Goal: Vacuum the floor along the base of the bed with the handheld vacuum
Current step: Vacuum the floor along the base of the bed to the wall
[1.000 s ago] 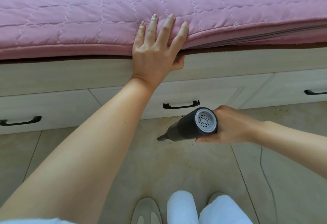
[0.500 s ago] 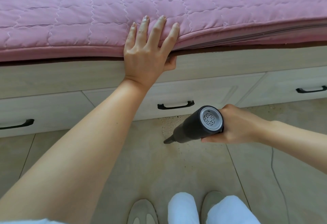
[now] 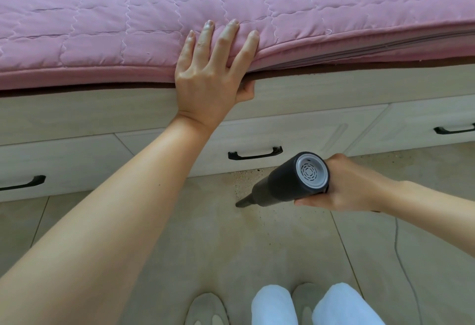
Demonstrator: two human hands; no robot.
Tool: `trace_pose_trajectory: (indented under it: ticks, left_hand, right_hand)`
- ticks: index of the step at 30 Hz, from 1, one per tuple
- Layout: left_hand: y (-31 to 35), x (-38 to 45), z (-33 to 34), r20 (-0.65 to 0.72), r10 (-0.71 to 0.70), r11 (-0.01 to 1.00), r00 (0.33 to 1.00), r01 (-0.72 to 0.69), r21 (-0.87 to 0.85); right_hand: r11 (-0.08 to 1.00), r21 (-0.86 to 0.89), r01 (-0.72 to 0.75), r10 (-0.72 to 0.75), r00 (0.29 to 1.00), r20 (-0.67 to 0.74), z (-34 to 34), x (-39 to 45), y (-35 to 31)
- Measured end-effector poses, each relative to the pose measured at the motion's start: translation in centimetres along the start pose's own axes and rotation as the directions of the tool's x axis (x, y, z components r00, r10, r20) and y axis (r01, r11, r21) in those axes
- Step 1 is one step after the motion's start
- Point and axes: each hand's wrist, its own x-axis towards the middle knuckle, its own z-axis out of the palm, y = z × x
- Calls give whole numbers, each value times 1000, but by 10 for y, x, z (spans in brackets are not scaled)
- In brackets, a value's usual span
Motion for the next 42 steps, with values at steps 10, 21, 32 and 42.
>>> trace_pose_trajectory:
  ticks: [10, 21, 32, 42]
  left_hand:
    - [-1, -1, 1, 3, 14, 1000, 1000, -14, 12]
    - [-1, -1, 1, 5, 20, 1000, 1000, -20, 5]
    - [-1, -1, 2, 10, 23, 1000, 1000, -23, 17]
    - [-1, -1, 2, 4, 6, 1000, 1000, -6, 18]
  right_hand:
    - [993, -106, -45, 41, 998, -38, 3, 8, -7]
    - [996, -87, -34, 32, 999, -23, -1, -1, 1]
    - [982, -181, -53, 38, 996, -85, 9, 19, -5]
    - [982, -183, -50, 33, 995, -97, 13, 19, -2]
